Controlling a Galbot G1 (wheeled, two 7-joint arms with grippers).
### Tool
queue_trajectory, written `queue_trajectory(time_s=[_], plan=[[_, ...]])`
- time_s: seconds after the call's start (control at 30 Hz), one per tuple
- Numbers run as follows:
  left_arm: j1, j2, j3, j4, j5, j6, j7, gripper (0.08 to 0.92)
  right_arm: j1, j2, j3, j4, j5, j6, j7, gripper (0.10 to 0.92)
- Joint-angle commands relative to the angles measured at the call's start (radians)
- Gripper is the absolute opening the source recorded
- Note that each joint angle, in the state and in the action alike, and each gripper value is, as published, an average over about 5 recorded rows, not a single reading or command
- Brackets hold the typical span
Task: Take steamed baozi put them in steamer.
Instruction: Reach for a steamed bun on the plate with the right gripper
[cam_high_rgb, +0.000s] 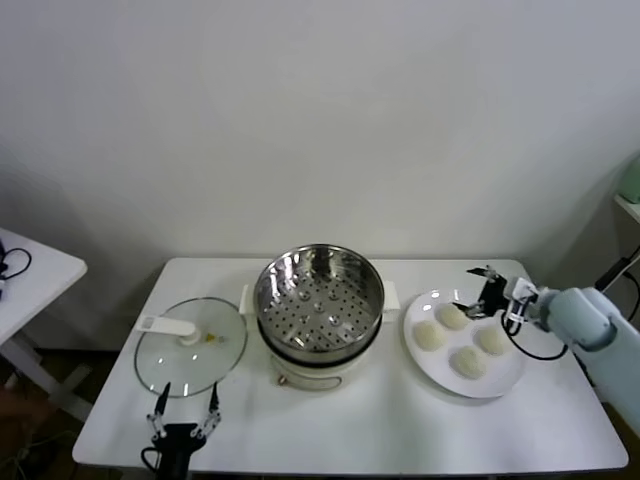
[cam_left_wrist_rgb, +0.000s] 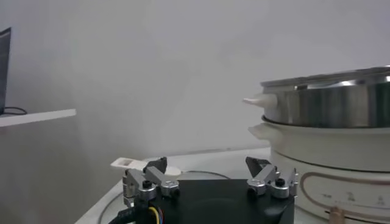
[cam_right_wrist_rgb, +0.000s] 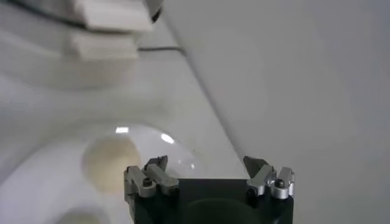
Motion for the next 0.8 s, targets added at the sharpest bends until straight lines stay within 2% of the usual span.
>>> queue_trajectory(time_s=[0.03,0.3,0.57,0.8], plan=[[-0.003,-0.014,0.010,0.008,0.019,-0.004,0.002,0.823,0.571,-0.006,-0.594,-0.245,-0.077,0.163,-0.350,0.823],[0.008,-0.017,0.001,-0.001,0.021,-0.008,0.007,0.823,0.735,0.176,-0.837,-0.461,0.001,0.153,-0.385,0.823],[0.010,-0.016,-0.026,0.003,0.024,-0.012,0.016,0.823,0.662,0.311,-0.795,-0.617,-0.025,0.148,-0.379,0.823],[0.003,-0.013,-0.039,0.026,0.036,-0.021,0.018,0.823,0.617,0.369,-0.769,-0.675,-0.086,0.174,-0.375,0.823]])
